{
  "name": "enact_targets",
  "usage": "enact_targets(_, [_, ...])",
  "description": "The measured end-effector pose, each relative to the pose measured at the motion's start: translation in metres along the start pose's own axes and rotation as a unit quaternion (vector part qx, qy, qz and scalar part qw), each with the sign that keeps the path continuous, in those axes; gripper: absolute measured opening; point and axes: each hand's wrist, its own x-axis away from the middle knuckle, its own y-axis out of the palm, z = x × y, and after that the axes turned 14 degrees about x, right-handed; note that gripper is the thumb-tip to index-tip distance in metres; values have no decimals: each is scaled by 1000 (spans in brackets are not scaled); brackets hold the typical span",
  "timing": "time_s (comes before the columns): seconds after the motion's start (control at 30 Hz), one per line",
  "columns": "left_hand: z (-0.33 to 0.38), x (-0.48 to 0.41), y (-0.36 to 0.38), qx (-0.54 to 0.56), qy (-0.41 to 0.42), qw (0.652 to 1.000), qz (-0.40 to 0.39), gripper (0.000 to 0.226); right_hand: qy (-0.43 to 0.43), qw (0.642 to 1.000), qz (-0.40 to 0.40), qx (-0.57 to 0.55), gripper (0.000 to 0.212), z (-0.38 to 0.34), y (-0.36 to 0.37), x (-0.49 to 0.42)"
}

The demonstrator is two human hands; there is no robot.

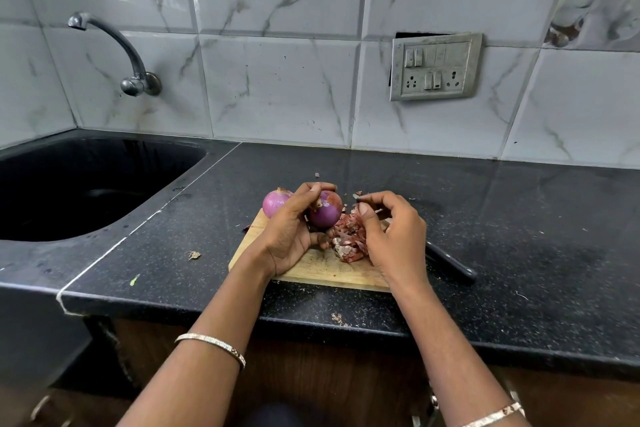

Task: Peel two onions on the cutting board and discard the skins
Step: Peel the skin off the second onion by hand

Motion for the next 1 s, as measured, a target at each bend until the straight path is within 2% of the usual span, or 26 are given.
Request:
enact_targets(0.23, [0,0,0,-18,-7,1000,-2,32,-6,1000,11,-7,16,-1,2,3])
enact_targets(0.27, [0,0,0,-20,-7,1000,-2,33,-2,1000,7,0,21,-1,3,3])
enact_targets(0.33, [0,0,0,-21,-8,1000,-2,34,2,1000,-10,24,49,-1,1,2])
enact_targets(0.37, [0,1,0,-20,-8,1000,-3,35,-2,999,-14,36,55,-2,1,2])
enact_targets(0.4, [0,1,0,-20,-8,1000,-3,35,-7,999,-20,46,49,-1,2,1])
enact_targets(0.47, [0,1,0,-19,-8,1000,-5,36,-11,998,-32,47,21,-1,3,1])
enact_targets(0.5, [0,1,0,-19,-8,1000,-7,36,-14,998,-42,40,15,-1,2,1])
enact_targets(0.57, [-1,1,1,-18,-8,1000,-14,35,-19,998,-62,13,26,-4,-1,3])
enact_targets(0.73, [-2,2,2,-12,-10,999,-37,30,-36,998,-51,-20,23,-7,0,3])
enact_targets(0.87, [-2,1,2,6,-15,999,-43,46,-24,998,-33,-43,19,-8,-4,3])
enact_targets(1.0, [-2,2,3,13,-18,999,-47,49,-26,998,-16,-58,15,-7,-5,3])
